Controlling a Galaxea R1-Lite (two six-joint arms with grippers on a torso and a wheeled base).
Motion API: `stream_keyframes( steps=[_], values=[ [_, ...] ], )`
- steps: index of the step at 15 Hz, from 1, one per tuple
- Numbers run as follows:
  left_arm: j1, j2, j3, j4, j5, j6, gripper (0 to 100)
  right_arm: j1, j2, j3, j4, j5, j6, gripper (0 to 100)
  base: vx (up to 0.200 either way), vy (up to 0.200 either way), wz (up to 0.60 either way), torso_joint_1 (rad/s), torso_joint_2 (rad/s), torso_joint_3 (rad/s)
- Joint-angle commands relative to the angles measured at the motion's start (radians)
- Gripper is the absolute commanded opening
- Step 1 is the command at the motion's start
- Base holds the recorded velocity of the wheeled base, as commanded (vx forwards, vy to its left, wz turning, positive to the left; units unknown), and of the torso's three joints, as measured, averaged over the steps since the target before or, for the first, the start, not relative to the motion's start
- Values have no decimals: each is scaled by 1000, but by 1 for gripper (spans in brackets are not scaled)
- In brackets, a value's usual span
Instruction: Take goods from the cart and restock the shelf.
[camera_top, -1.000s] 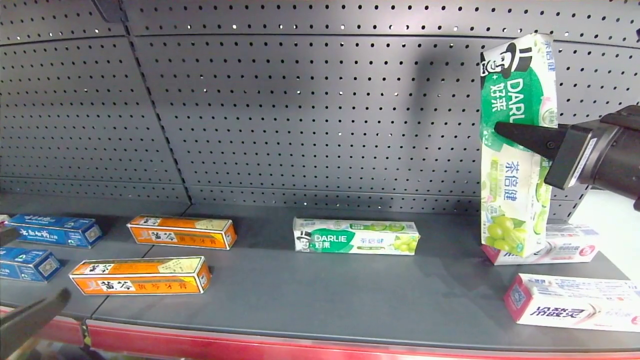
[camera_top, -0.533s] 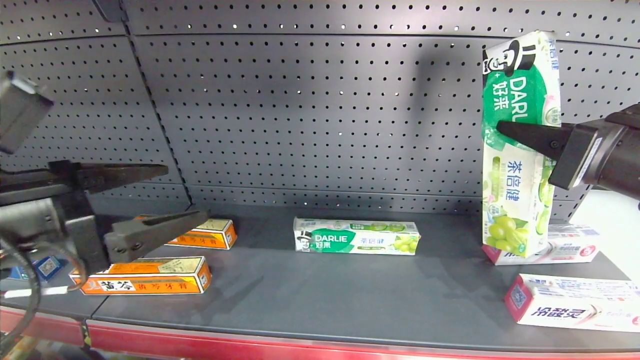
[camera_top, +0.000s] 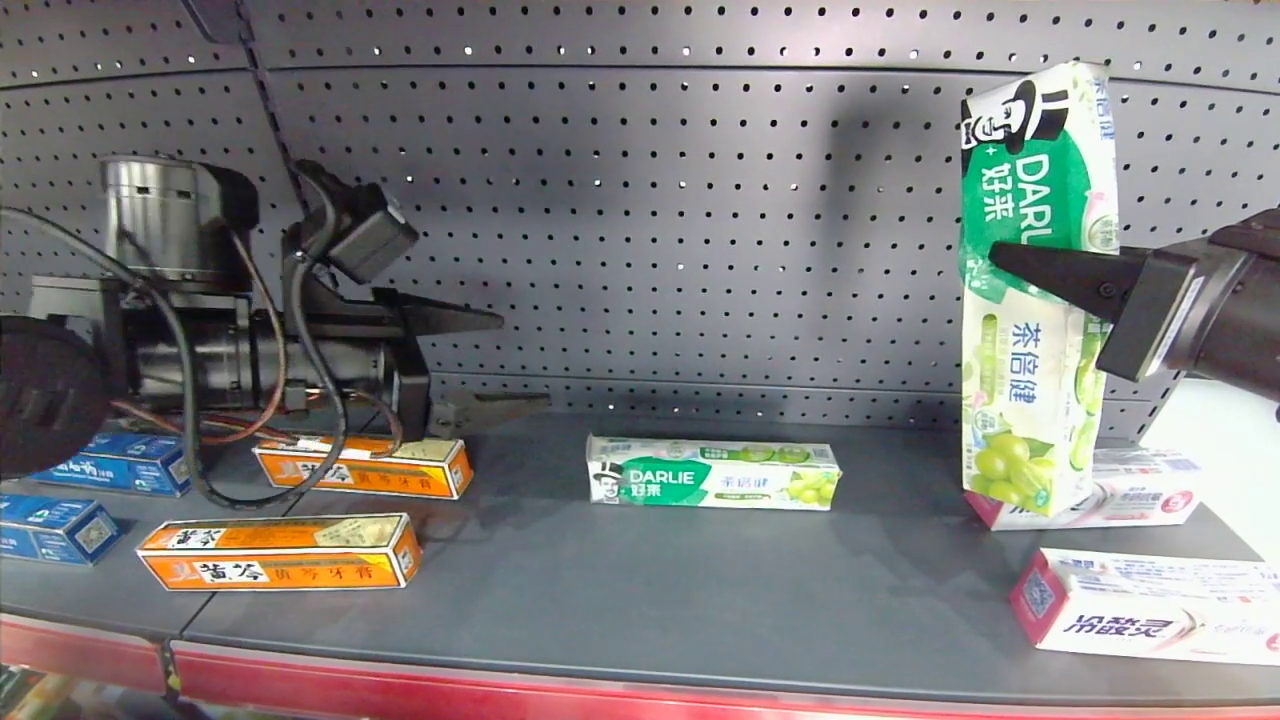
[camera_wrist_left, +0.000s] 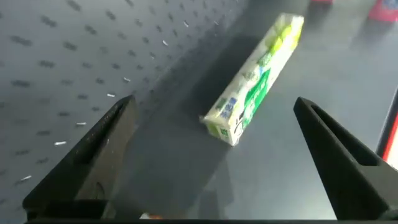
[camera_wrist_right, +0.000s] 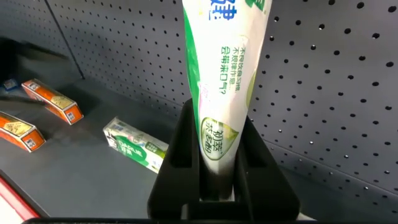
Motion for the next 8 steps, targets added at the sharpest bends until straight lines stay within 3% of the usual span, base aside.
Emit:
stream_keyframes(
  steps=[1, 3, 5, 8],
  values=[
    [2, 119, -27, 4, -19, 13, 100, 1, -1, -1, -1, 1, 1, 0, 0, 0, 0, 0, 0, 0],
    [-17, 127, -57, 13, -75, 13, 100, 1, -2, 2, -1, 1, 1, 0, 0, 0, 0, 0, 0, 0],
    [-46, 147, -83, 18, -83, 13, 100, 0, -2, -1, -1, 10, 1, 0, 0, 0, 0, 0, 0, 0],
    [-84, 181, -97, 19, -17, 16, 100, 0, -1, 2, -1, 25, 1, 0, 0, 0, 0, 0, 0, 0]
  ],
)
